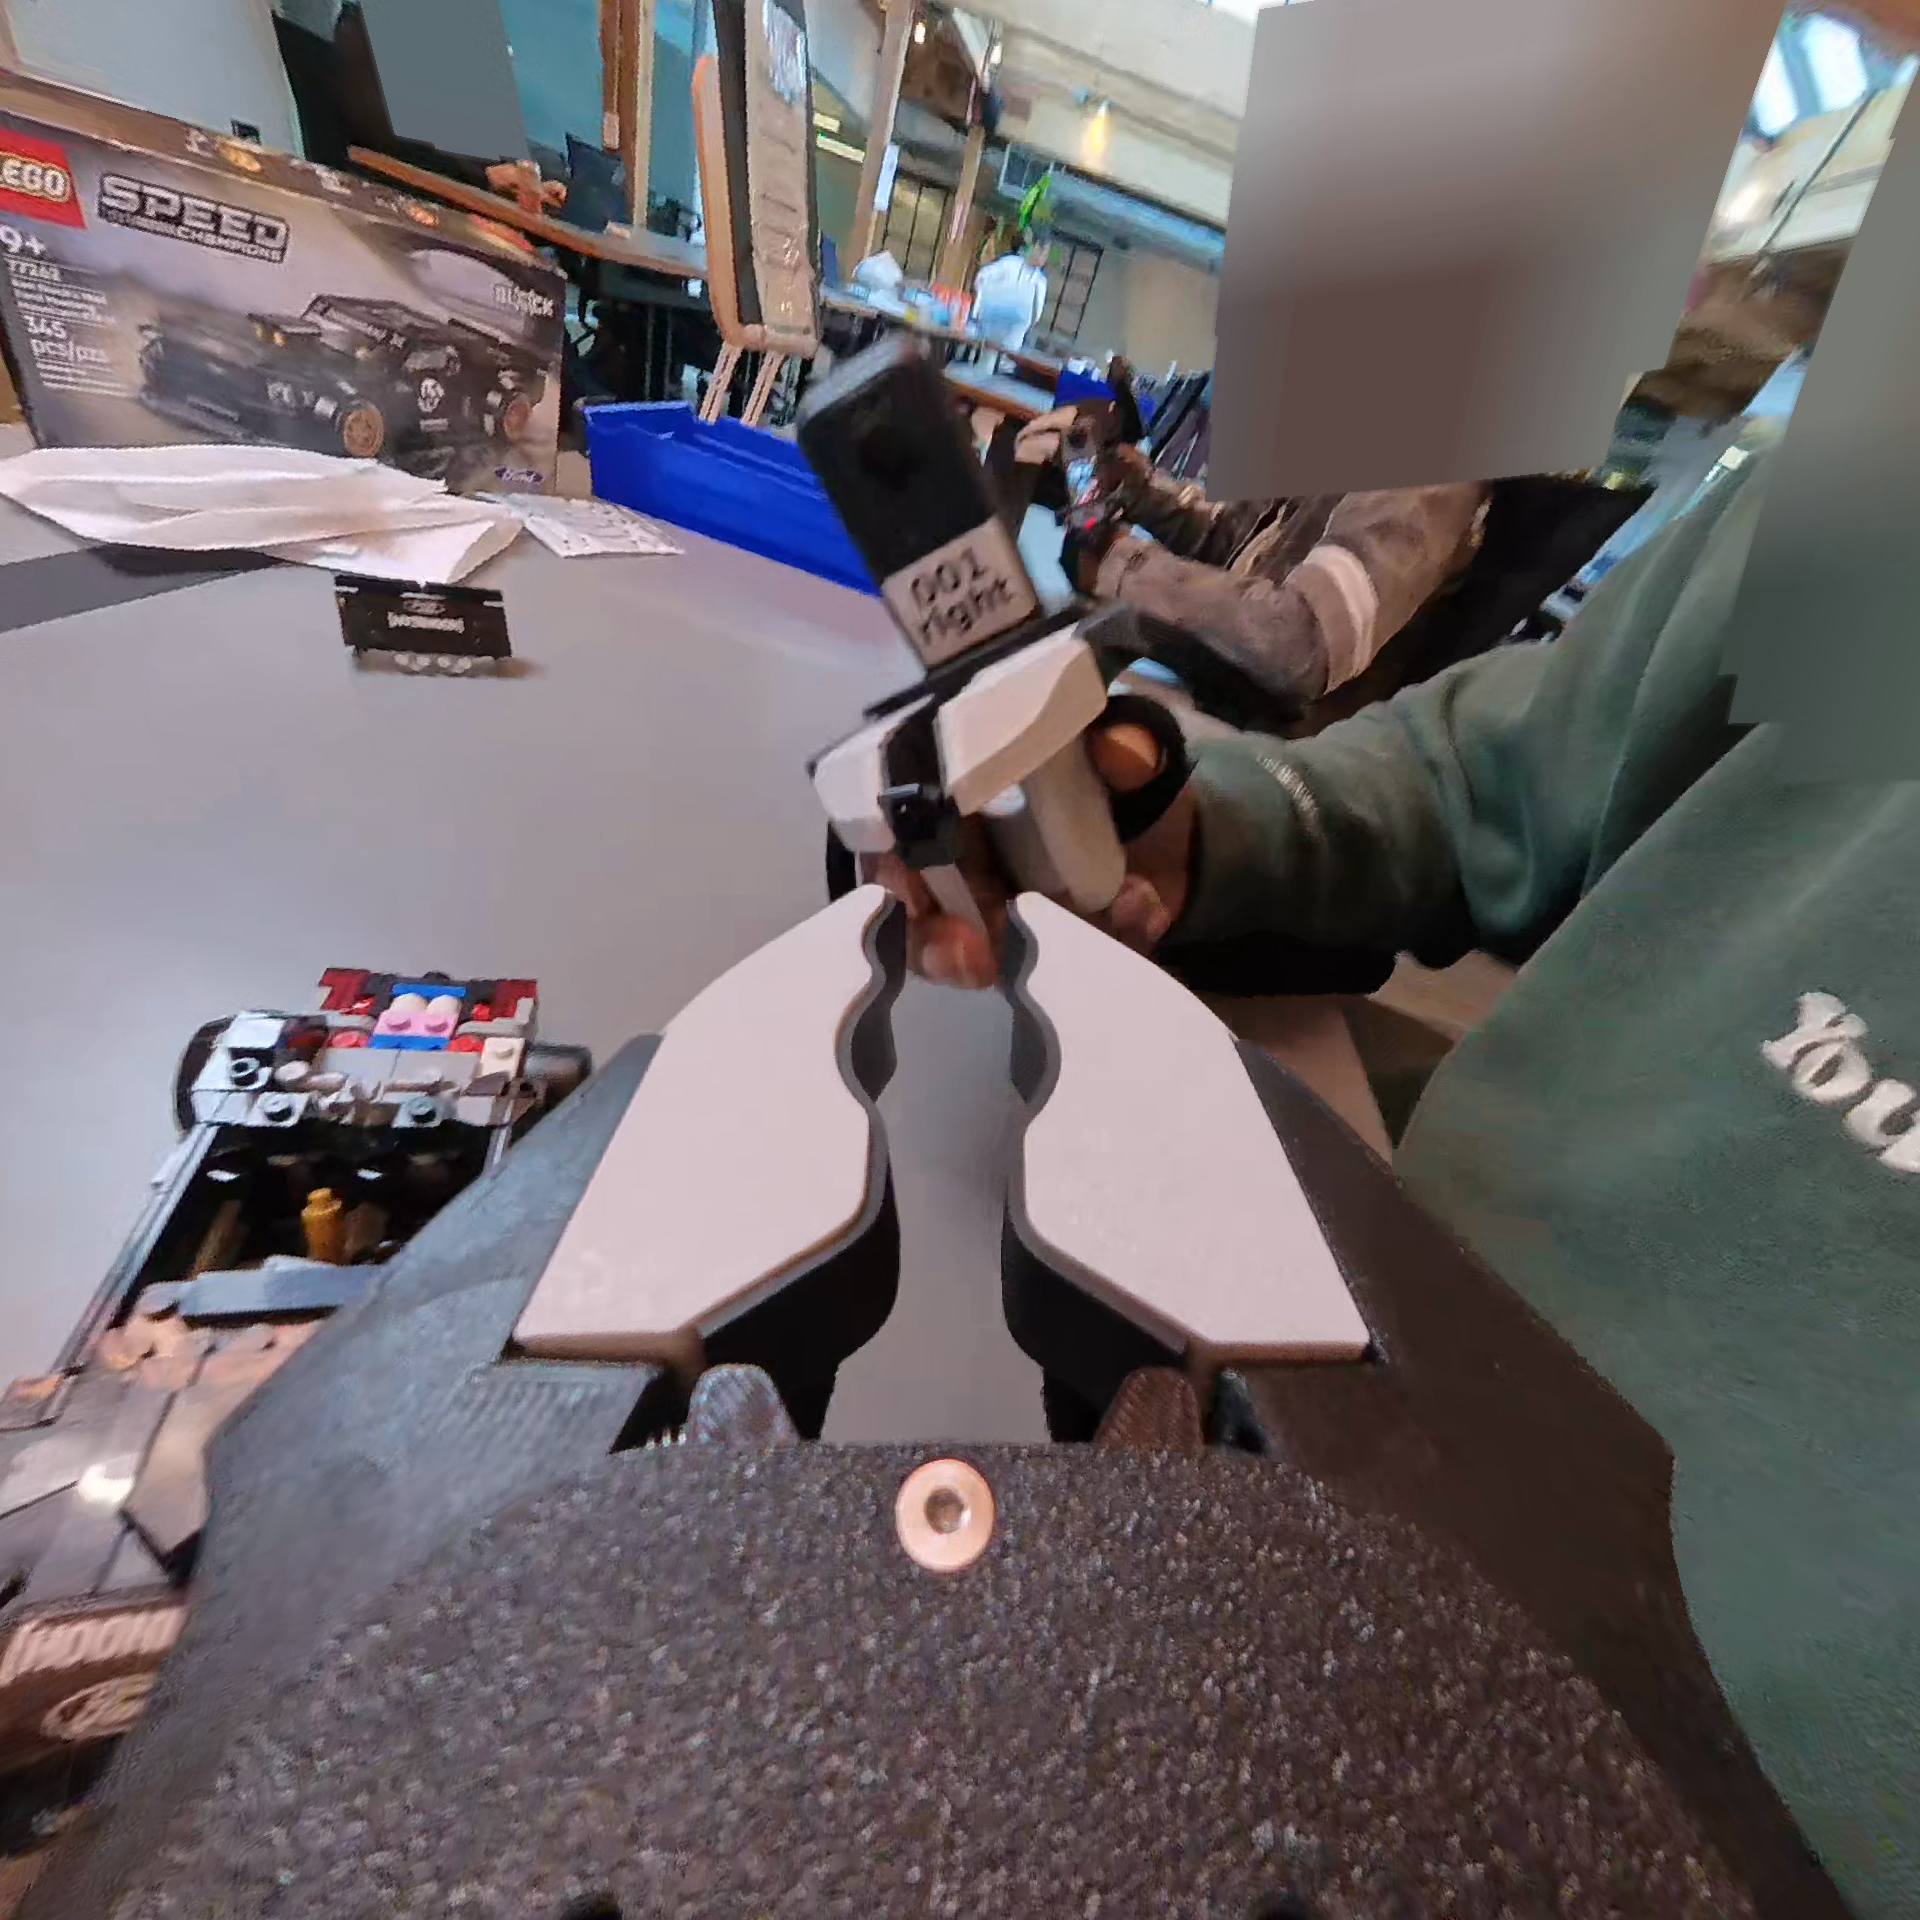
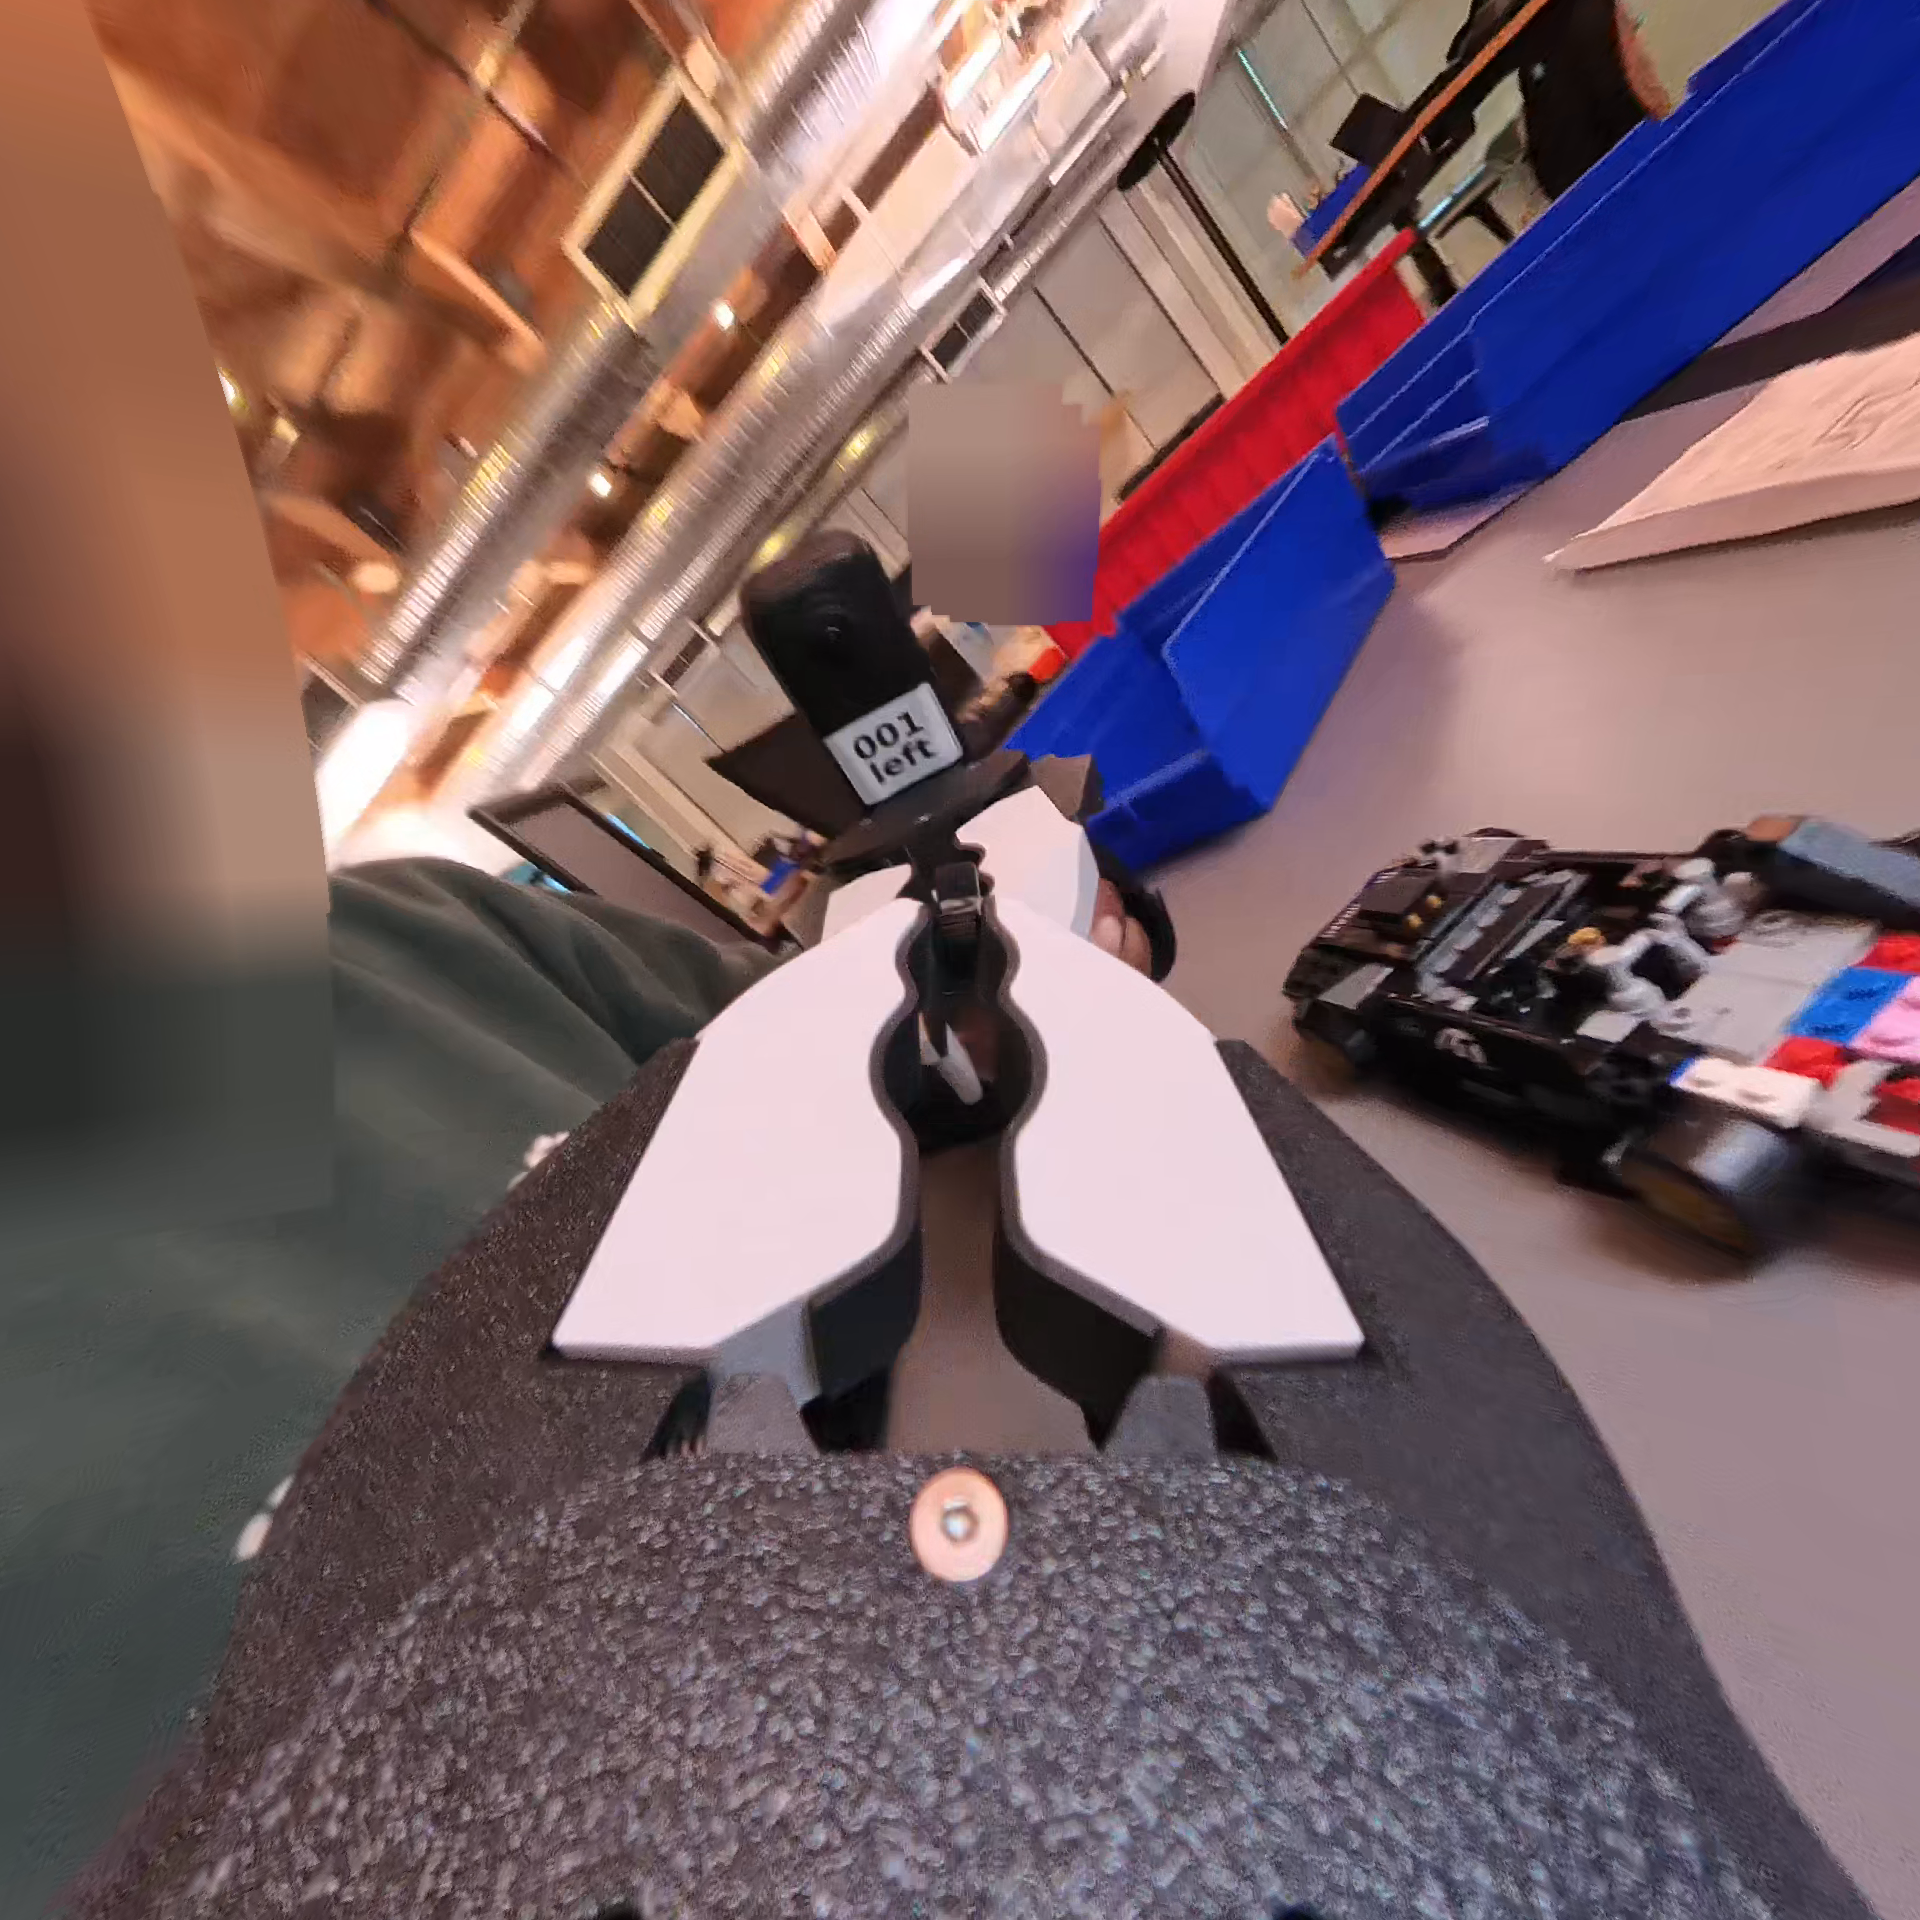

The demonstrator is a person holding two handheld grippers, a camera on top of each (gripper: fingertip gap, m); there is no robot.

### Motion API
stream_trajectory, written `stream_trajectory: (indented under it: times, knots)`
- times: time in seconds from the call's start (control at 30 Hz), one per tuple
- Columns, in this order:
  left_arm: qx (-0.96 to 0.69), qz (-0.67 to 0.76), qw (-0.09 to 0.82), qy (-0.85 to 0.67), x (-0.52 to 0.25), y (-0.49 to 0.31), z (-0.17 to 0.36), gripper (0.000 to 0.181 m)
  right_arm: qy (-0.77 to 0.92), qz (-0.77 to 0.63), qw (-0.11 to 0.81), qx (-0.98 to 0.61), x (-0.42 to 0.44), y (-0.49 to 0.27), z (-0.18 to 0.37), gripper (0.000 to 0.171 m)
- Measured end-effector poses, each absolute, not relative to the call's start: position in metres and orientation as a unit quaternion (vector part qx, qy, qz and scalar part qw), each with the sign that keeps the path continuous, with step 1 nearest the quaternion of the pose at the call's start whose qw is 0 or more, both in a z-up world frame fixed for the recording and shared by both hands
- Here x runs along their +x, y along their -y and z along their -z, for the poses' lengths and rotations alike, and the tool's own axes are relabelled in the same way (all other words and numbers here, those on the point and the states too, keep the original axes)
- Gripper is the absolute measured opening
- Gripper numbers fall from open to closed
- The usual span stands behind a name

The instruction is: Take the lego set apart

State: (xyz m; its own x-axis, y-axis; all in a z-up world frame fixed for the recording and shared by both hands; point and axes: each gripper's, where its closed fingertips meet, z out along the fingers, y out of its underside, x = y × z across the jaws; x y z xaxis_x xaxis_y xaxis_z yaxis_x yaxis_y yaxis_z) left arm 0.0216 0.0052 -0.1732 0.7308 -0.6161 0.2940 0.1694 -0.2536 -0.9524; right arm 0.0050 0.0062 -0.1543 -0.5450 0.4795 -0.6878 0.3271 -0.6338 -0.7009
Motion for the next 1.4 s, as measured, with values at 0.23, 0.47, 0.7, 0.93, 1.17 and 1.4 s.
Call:
stream_trajectory:
  times: [0.23,0.47,0.7,0.93,1.17,1.4]
  knots:
    - [-0.706,0.389,0.583,-0.100,0.016,-0.007,0.165,0.007,0.404,-0.789,0.039,-0.462,0.001,-0.004,0.153,0.008]
    - [-0.744,0.376,0.537,-0.128,0.017,-0.001,0.180,0.000,0.507,-0.724,0.103,-0.457,0.004,-0.001,0.164,0.009]
    - [-0.752,0.368,0.527,-0.149,0.022,0.001,0.186,0.000,0.559,-0.687,0.145,-0.441,0.008,0.002,0.168,0.008]
    - [-0.720,0.389,0.559,-0.131,0.022,-0.002,0.172,0.015,0.516,-0.717,0.153,-0.442,0.005,0.000,0.161,0.008]
    - [-0.730,0.397,0.538,-0.141,0.022,0.003,0.174,0.008,0.526,-0.720,0.125,-0.435,0.007,0.006,0.163,0.008]
    - [-0.776,0.318,0.502,-0.212,0.030,0.009,0.196,0.009,0.619,-0.650,0.138,-0.419,0.014,0.014,0.180,0.009]
